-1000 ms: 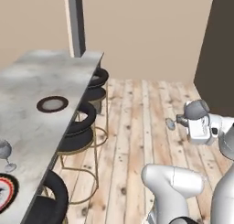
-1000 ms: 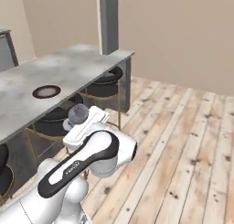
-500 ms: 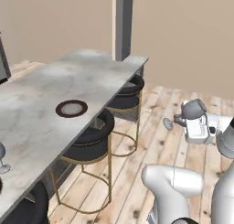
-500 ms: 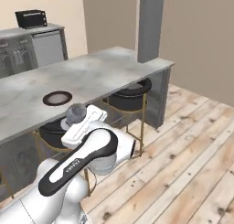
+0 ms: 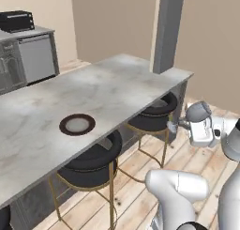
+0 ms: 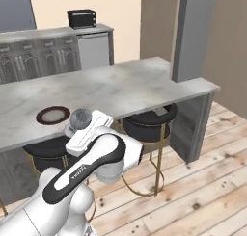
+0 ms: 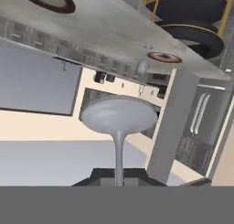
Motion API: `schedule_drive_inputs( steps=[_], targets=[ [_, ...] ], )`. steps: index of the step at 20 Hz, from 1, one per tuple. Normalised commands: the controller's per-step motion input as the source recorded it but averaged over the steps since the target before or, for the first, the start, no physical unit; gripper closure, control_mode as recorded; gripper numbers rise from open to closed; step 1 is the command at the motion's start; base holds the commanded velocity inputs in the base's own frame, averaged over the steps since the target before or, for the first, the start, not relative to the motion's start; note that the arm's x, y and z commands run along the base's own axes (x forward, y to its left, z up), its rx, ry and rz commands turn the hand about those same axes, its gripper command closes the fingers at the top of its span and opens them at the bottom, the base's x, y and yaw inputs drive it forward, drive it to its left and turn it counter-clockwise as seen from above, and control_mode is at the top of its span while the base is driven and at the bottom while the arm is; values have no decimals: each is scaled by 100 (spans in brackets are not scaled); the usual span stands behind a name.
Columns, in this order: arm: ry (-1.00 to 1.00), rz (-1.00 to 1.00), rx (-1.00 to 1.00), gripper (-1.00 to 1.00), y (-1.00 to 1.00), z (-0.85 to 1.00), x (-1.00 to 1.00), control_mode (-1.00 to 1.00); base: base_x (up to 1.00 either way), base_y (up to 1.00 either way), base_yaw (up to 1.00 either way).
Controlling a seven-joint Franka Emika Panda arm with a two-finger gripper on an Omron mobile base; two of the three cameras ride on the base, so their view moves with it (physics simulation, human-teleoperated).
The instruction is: Retrieve the wine glasses from the counter and place one next to each plate.
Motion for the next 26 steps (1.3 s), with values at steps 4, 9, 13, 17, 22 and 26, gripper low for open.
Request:
schedule_drive_inputs(
  steps=[4, 9, 13, 17, 22, 26],
  targets=[
    [0, 0, 0, 100, 0, 0, 0, 100, 97, -89, 49],
    [0, 0, 0, 100, 0, 0, 0, 100, 100, -37, 46],
    [0, 0, 0, 100, 0, 0, 0, 100, 85, 14, 40],
    [0, 0, 0, 100, 0, 0, 0, 100, 45, 3, 27],
    [0, 0, 0, 100, 0, 0, 0, 100, 6, 4, 14],
    [0, 0, 0, 100, 0, 0, 0, 100, 0, -29, 57]
  ],
)
